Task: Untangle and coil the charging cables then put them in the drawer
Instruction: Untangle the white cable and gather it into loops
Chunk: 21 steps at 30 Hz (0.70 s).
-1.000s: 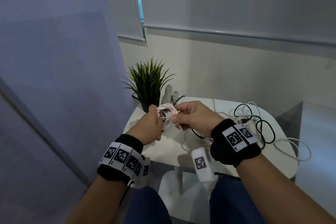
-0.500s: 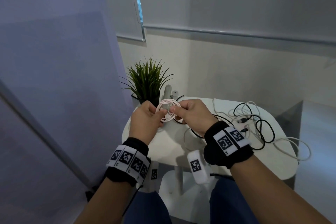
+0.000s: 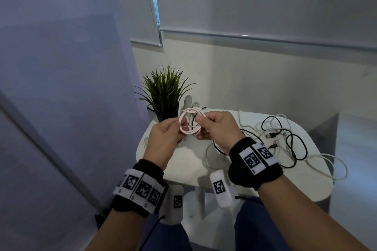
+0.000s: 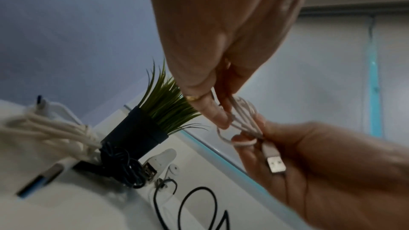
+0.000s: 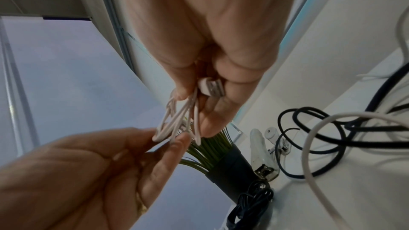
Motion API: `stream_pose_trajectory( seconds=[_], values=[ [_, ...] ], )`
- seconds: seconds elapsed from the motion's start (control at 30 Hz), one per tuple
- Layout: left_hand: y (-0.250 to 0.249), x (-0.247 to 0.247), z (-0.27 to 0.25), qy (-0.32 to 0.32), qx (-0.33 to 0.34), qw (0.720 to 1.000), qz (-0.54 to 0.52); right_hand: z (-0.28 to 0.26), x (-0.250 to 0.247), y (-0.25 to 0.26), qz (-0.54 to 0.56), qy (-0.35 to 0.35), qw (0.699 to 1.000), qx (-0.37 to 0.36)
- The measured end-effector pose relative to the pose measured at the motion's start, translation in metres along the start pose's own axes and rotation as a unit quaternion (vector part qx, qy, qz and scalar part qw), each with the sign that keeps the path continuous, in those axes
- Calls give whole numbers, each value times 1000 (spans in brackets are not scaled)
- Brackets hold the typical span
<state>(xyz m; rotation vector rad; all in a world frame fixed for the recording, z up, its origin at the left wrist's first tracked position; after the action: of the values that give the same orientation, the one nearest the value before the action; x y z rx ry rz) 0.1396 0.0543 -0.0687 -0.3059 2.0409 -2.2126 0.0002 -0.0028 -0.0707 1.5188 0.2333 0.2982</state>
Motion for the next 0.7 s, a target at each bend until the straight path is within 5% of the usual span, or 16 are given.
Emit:
stream_pose_trajectory(
  seconds=[0.23,0.43,0.57,0.7],
  values=[
    [7,-3,6,35,-44,986,-156,-2,6,2,29,20,999,6],
    [13,-5,6,19,-80,978,-190,-1,4,1,46,0,999,8],
    [-9,-16,7,-15,36,999,4,-2,4,4,38,8,999,8],
    [-28,-12,4,6,132,982,137,-2,3,4,-1,11,1000,6]
  ],
)
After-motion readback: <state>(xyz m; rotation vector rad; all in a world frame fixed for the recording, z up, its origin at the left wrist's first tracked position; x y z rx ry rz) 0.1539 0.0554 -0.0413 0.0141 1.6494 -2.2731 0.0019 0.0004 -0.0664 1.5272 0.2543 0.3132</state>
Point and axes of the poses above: each hand's wrist, its own z-axis towards the middle knuckle, its own x-axis out of the palm, y = z × x, the point moved 10 cm from there along z, towards the middle knuckle, and after that the axes turned 5 degrees about y, right-handed, at the moved point
